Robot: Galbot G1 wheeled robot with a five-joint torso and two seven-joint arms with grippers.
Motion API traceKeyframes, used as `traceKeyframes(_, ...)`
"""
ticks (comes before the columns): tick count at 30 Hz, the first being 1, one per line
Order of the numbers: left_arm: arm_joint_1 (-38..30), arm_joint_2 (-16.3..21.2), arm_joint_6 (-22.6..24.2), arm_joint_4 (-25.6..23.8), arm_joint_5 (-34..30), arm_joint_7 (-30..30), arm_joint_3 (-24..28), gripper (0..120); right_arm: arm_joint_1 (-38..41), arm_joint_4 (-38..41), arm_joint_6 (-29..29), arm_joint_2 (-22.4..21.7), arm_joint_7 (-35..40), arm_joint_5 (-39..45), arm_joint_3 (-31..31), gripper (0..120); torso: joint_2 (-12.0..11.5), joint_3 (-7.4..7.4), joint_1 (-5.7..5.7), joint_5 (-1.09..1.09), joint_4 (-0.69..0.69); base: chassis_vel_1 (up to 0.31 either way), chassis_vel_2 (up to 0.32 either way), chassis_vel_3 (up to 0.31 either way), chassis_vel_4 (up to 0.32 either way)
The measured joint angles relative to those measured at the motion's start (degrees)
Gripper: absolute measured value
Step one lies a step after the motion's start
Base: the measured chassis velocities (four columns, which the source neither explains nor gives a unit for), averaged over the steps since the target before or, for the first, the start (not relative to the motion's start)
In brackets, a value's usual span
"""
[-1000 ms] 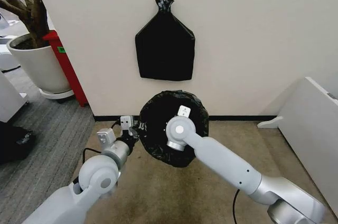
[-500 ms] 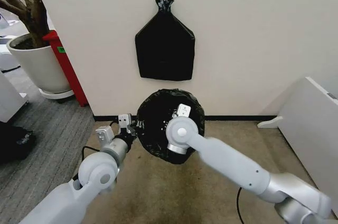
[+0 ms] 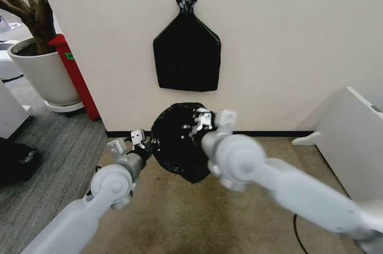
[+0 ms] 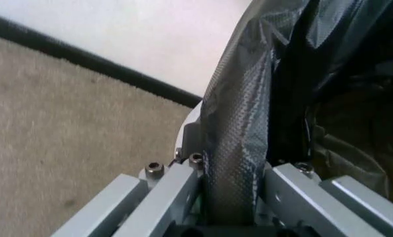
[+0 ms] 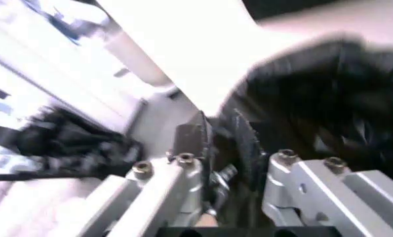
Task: Place the garbage bag over the trash bin.
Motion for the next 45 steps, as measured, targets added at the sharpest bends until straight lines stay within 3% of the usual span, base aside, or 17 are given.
traceKeyframes(2,-0.3,-0.3,0.1,0.3,-2.9,-1.0,-0.3,1,-1.7,0.6,1.1,-4.3,-5.3,-0.4,3.4,20,0.0,0.0,0.0,-0.03,0.03,0.0,0.0,0.0,0.0)
traceKeyframes(4,-0.4,-0.5,0.3,0.3,-4.6,-1.7,-0.4,1,-2.9,0.2,1.2,-5.6,-7.4,-1.2,4.6,24,0.0,0.0,0.0,-0.02,0.02,0.0,0.0,0.0,0.0)
traceKeyframes(9,-1.0,-1.2,1.2,0.5,-15.0,-6.2,-1.0,1,-17.6,-2.0,-1.1,-10.9,-17.5,-2.7,19.4,45,0.0,0.0,0.0,-0.01,0.0,0.0,0.0,0.0,0.0)
traceKeyframes(12,-1.4,-1.2,1.3,0.6,-17.3,-7.1,-1.3,1,-24.6,-2.6,-2.0,-11.3,-20.2,-2.8,25.3,54,0.0,0.0,0.0,0.0,0.01,0.0,0.0,0.0,0.0)
traceKeyframes(15,-2.4,-1.1,1.5,1.1,-21.0,-9.3,-1.9,1,-35.9,-3.4,-4.2,-10.8,-23.9,-2.3,35.9,66,0.0,0.0,0.0,0.0,-0.01,0.0,0.0,0.0,0.0)
traceKeyframes(17,-3.7,-1.1,1.4,2.0,-23.7,-11.1,-2.3,1,-44.5,-3.7,-6.2,-8.9,-26.4,-2.4,43.1,77,0.0,0.0,0.0,-0.01,0.0,0.0,0.0,0.0,0.0)
traceKeyframes(19,-4.6,-1.2,1.3,2.5,-25.5,-12.4,-2.5,1,-49.3,-4.3,-7.1,-6.9,-28.3,-3.5,45.5,82,0.0,0.0,0.0,-0.01,0.01,0.0,0.0,0.0,0.0)
traceKeyframes(20,-4.6,-1.2,1.3,2.5,-25.5,-12.4,-2.5,1,-49.3,-4.3,-7.1,-6.9,-28.3,-3.5,45.5,82,0.0,0.0,0.0,-0.01,0.01,0.0,0.0,0.0,0.0)
traceKeyframes(24,-8.4,-2.4,0.6,4.6,-33.4,-18.5,-2.7,1,-58.7,-7.1,-7.8,2.5,-31.6,-9.9,47.0,98,0.0,0.0,0.0,-0.01,-0.01,0.0,0.0,0.0,0.0)
traceKeyframes(32,-12.9,-3.8,-0.4,7.2,-42.4,-28.9,-2.5,1,-64.5,-7.5,-8.3,12.2,-33.3,-14.2,45.4,100,0.0,0.0,0.0,-0.04,0.01,0.0,0.0,0.0,0.0)
traceKeyframes(45,-14.1,-5.9,-0.6,8.5,-43.2,-32.9,-2.0,1,-67.2,-5.9,-6.4,17.0,-35.0,-25.2,36.3,100,0.0,0.0,0.0,-0.04,0.0,0.0,0.0,0.0,0.0)
